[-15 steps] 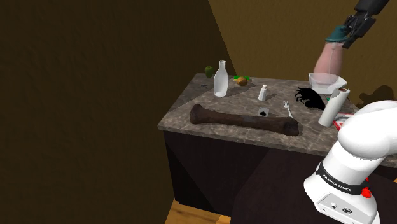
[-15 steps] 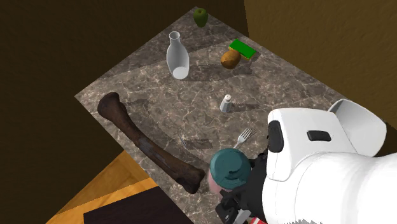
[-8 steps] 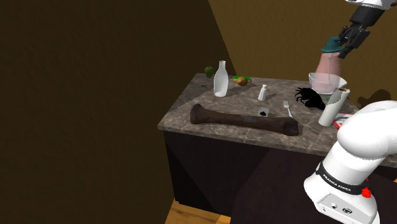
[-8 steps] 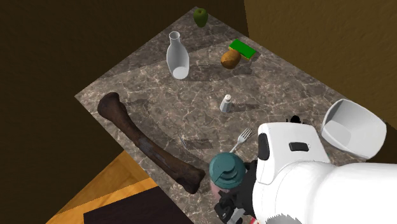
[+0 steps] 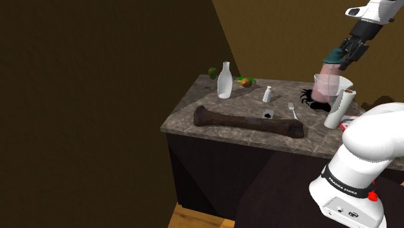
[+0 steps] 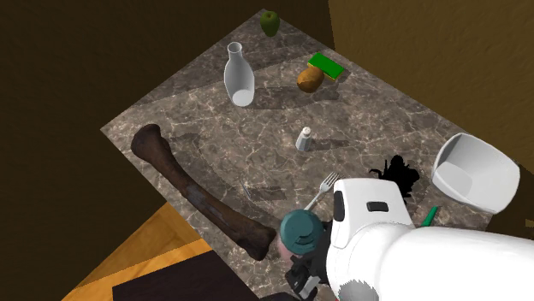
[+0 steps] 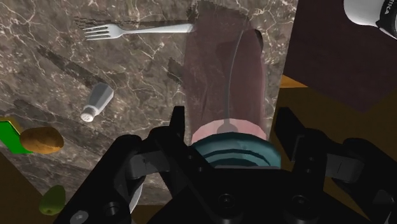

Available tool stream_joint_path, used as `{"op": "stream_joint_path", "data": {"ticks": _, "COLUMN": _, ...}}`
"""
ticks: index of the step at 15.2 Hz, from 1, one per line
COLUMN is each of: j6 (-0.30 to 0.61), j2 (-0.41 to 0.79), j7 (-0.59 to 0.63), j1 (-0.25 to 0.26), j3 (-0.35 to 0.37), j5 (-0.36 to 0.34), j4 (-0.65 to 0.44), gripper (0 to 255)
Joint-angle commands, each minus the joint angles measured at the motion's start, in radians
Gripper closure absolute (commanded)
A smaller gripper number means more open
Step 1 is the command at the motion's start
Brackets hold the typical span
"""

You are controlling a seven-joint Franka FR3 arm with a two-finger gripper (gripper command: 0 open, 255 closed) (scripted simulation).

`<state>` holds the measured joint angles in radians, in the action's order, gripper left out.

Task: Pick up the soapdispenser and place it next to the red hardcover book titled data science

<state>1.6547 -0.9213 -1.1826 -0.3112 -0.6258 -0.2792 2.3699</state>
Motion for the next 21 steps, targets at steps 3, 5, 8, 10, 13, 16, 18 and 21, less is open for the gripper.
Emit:
{"op": "stream_joint_path", "data": {"ticks": 3, "j6": 0.044, "j2": -0.01, "j7": -0.004, "j1": -0.01, "j3": -0.018, "j5": -0.017, "j4": 0.053, "gripper": 255}}
{"op": "stream_joint_path", "data": {"ticks": 5, "j6": 0.067, "j2": -0.014, "j7": -0.006, "j1": -0.014, "j3": -0.027, "j5": -0.025, "j4": 0.08, "gripper": 255}}
{"op": "stream_joint_path", "data": {"ticks": 8, "j6": 0.103, "j2": -0.018, "j7": -0.009, "j1": -0.021, "j3": -0.043, "j5": -0.039, "j4": 0.119, "gripper": 255}}
{"op": "stream_joint_path", "data": {"ticks": 10, "j6": 0.127, "j2": -0.019, "j7": -0.011, "j1": -0.025, "j3": -0.055, "j5": -0.049, "j4": 0.144, "gripper": 255}}
{"op": "stream_joint_path", "data": {"ticks": 13, "j6": 0.164, "j2": -0.019, "j7": -0.015, "j1": -0.031, "j3": -0.073, "j5": -0.064, "j4": 0.181, "gripper": 255}}
{"op": "stream_joint_path", "data": {"ticks": 16, "j6": 0.202, "j2": -0.016, "j7": -0.019, "j1": -0.036, "j3": -0.092, "j5": -0.079, "j4": 0.216, "gripper": 255}}
{"op": "stream_joint_path", "data": {"ticks": 18, "j6": 0.227, "j2": -0.013, "j7": -0.022, "j1": -0.04, "j3": -0.106, "j5": -0.09, "j4": 0.239, "gripper": 255}}
{"op": "stream_joint_path", "data": {"ticks": 21, "j6": 0.267, "j2": -0.006, "j7": -0.026, "j1": -0.044, "j3": -0.128, "j5": -0.106, "j4": 0.271, "gripper": 255}}
